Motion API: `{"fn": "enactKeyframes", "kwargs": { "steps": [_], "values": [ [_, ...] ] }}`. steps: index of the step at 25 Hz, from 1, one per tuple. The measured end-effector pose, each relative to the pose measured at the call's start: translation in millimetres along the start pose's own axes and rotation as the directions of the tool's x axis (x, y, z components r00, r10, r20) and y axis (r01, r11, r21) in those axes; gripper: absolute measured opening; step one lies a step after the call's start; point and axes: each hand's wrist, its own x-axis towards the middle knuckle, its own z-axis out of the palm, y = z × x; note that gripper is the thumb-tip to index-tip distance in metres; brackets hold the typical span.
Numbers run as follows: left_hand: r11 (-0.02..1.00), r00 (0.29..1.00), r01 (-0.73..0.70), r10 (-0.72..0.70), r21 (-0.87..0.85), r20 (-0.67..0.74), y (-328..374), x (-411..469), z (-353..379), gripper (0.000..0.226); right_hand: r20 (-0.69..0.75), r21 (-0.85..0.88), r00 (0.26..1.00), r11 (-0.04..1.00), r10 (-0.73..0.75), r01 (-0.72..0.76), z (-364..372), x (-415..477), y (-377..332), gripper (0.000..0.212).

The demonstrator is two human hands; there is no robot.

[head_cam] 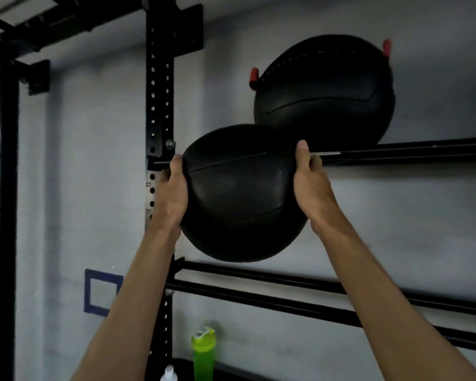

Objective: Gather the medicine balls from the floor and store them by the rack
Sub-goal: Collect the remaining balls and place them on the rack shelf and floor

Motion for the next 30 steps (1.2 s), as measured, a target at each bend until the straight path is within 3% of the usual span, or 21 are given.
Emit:
{"fn": "enactKeyframes", "kwargs": {
  "steps": [7,11,17,23,27,30],
  "values": [
    [0.971,0.978,-0.148,0.172,-0.186,0.118,55.8,0.8,42.7,0.060,-0.188,0.000,0.971,0.989,-0.148,0.151,-52.6,7.5,-49.9,0.063],
    [0.930,0.952,-0.221,0.271,-0.296,0.142,96.8,-4.8,71.6,0.053,-0.314,-0.043,0.912,0.963,-0.266,0.266,-87.0,11.8,-82.9,0.059],
    [0.866,0.911,-0.293,0.382,-0.406,0.157,149.5,-29.0,127.7,0.074,-0.399,-0.041,0.851,0.934,-0.341,0.355,-154.3,23.2,-107.3,0.057],
    [0.772,0.908,-0.285,0.407,-0.568,0.097,174.3,-72.0,219.5,0.046,-0.438,-0.071,0.779,0.881,-0.448,0.467,-246.7,40.3,-110.9,0.033],
    [0.706,0.891,-0.288,0.445,-0.647,0.089,177.5,-92.9,285.8,0.045,-0.495,-0.118,0.703,0.841,-0.510,0.527,-304.2,74.9,-91.8,0.066],
    [0.692,0.890,-0.290,0.448,-0.661,0.079,178.8,-99.1,334.4,0.050,-0.529,-0.139,0.680,0.843,-0.507,0.520,-339.5,99.9,-76.3,0.070]
  ]
}}
